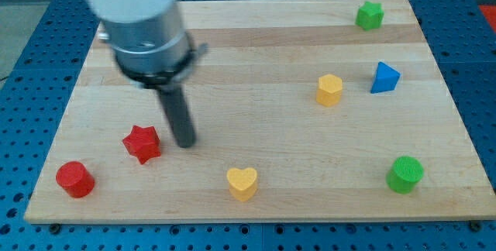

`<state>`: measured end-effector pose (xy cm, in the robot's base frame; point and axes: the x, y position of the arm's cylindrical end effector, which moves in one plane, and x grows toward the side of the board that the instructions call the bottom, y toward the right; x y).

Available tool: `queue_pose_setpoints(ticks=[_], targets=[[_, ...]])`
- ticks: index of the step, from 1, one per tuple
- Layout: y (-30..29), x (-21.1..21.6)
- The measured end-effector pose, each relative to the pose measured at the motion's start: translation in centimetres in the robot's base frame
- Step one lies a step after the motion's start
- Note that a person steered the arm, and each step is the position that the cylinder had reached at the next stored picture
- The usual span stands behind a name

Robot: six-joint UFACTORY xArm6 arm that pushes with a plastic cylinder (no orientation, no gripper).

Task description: Place the red star above the red circle

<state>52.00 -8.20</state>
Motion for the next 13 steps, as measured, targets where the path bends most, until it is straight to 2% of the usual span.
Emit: queue_pose_setpoints(ticks=[1, 2, 3, 5, 6, 7, 8, 10, 13], targets=[[0.3, 1.1], [-1.5, 2.0], [-6.7, 2.0], [-8.5, 2.0], [-11.2, 0.6], [-13.1, -4.8], [-13.1, -4.8], [-16.4, 1.8], [-19.5, 0.9]])
